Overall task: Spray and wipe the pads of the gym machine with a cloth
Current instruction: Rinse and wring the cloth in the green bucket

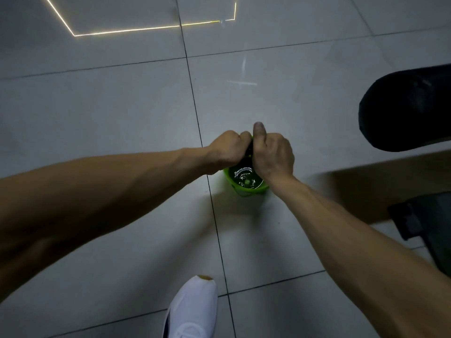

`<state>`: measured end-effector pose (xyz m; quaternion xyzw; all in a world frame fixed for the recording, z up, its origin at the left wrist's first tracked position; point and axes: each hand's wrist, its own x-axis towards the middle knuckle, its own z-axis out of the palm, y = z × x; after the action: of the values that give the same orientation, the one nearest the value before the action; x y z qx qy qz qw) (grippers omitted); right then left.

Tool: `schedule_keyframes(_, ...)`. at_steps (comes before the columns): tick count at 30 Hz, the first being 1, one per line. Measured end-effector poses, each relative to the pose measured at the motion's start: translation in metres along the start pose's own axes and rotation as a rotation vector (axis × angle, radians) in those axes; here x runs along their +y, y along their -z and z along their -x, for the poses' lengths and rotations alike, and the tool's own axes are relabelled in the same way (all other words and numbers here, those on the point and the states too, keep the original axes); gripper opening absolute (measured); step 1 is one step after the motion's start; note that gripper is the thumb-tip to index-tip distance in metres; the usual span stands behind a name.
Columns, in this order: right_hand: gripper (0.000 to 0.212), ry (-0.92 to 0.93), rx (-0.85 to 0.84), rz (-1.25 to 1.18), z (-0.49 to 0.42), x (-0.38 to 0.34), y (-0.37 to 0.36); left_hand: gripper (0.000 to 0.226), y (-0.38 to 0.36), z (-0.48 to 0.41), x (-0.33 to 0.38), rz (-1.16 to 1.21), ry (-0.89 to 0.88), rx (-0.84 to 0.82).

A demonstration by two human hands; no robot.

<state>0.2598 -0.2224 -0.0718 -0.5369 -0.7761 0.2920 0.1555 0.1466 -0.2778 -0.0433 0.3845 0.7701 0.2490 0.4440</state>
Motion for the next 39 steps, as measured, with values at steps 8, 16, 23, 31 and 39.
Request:
schedule_keyframes(8, 0.066, 0.156, 0.031, 0.19, -0.01, 0.005, 0.001, 0.042, 0.0, -0.012, -0.001, 0.131, 0.25, -0.163)
schedule_keyframes(16, 0.065, 0.11, 0.053, 0.206, -0.015, 0.01, -0.003, 0.045, -0.002, -0.01, 0.016, 0.2, 0.423, -0.221)
schedule_keyframes(23, 0.042, -0.174, -0.138, -0.215, -0.011, 0.008, 0.014, 0.042, -0.011, -0.005, 0.02, 0.366, 0.252, -0.023)
schedule_keyframes(31, 0.019, -0.488, -0.105, -0.714, 0.021, -0.006, 0.026, 0.022, -0.007, 0.03, 0.046, 0.567, 0.325, 0.059)
schedule_keyframes(39, 0.056, -0.702, -0.056, -1.1, 0.075, -0.118, 0.2, 0.027, 0.079, 0.155, 0.168, 0.917, 0.517, 0.124)
